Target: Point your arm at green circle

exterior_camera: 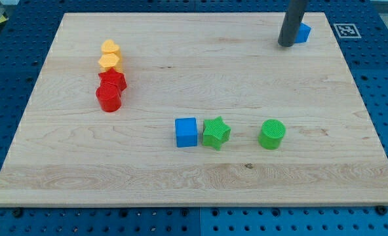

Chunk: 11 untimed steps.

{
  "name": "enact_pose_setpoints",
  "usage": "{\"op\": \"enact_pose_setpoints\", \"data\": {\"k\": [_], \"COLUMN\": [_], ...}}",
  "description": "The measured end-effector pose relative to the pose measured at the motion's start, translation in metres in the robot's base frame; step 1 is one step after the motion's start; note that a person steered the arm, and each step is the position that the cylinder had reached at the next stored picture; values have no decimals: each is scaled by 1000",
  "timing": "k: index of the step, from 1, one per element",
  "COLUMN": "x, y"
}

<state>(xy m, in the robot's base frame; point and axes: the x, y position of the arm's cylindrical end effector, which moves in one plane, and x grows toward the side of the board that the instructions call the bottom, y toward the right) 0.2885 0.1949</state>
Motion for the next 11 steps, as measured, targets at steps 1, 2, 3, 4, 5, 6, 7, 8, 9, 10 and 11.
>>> {"op": "enact_pose_setpoints", "data": {"k": [1,2,3,4,5,6,7,8,9,10,11], "x": [-10,-11,9,75,167,265,328,327,304,301,282], "y": [16,16,-3,1,19,22,4,-67,-108,-108,-107]}}
